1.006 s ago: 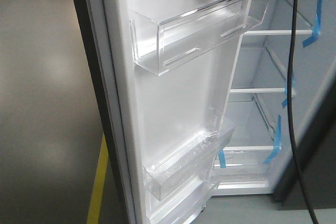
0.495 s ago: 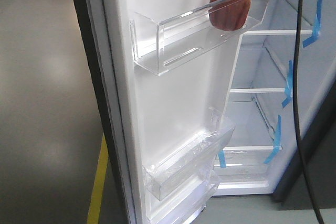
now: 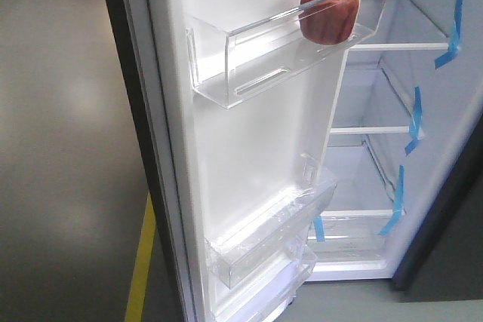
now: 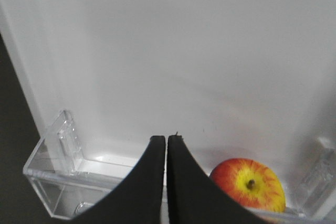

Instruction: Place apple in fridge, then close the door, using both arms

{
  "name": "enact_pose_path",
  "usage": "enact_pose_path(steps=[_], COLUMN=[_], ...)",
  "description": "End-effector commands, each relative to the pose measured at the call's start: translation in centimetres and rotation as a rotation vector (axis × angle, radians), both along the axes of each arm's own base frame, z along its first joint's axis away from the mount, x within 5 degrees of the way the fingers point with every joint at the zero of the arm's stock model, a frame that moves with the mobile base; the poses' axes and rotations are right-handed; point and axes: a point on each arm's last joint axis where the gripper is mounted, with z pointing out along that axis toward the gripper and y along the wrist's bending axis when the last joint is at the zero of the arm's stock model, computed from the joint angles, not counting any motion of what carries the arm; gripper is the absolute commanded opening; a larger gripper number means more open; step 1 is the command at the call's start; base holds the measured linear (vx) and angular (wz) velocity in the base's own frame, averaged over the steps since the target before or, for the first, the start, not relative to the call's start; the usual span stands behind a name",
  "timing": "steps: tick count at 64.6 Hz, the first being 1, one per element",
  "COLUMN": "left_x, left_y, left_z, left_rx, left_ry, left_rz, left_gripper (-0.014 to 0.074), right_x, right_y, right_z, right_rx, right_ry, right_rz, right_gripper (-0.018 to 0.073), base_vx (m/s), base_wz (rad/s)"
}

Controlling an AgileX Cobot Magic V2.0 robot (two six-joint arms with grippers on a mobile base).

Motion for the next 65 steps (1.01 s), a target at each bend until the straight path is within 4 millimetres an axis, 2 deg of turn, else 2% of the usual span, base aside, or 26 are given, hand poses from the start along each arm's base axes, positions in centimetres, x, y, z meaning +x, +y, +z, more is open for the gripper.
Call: enact_pose_path(steps=[1,4,11,25,35,42,49,55,65], left_x=[-0.2,-0.3,-0.5,-1.1,-1.5,-1.7,-2.2,-2.6,-3.9], left_y=[0.0,0.1,0.2,0.5,0.7,0.8,0.8,0.7,0.0], left_z=[0.6,0.9,1.6,3.0,3.6,4.0,4.6,5.9,10.4], left_rx=[-0.109,-0.14,-0.212,-0.411,-0.57,-0.669,-0.847,-0.977,-0.909], left_ry=[-0.132,-0.166,-0.251,-0.424,-0.501,-0.547,-0.613,-0.641,-0.677], left_rz=[-0.014,-0.017,-0.025,-0.062,-0.115,-0.161,-0.254,-0.357,-0.436], left_gripper=[-0.0006,-0.0006,-0.0006,-0.0006,-0.0006,-0.0006,-0.0006,-0.0006,-0.0006], right_x=[-2.8,-3.9,-6.2,-10.9,-15.1,-17.8,-19.7,-20.5,-20.9], right_y=[-0.5,-0.7,-1.1,-2.3,-2.8,-2.9,-2.7,-2.7,-2.6], right_z=[0.7,0.0,-3.4,-11.9,-16.9,-19.6,-21.3,-22.1,-21.9], right_rx=[0.032,0.027,0.02,0.026,0.071,0.134,0.188,0.217,0.26], right_ry=[-0.105,-0.115,-0.099,-0.048,-0.03,-0.033,-0.041,-0.047,-0.062], right_rz=[-0.068,-0.082,-0.13,-0.272,-0.33,-0.339,-0.317,-0.31,-0.305], right_gripper=[-0.0005,-0.0005,-0.0005,-0.0005,-0.0005,-0.0005,-0.0005,-0.0005,-0.0003], base_vx=[0.0,0.0,0.0,0.0,0.0,0.0,0.0,0.0,0.0], base_wz=[0.0,0.0,0.0,0.0,0.0,0.0,0.0,0.0,0.0])
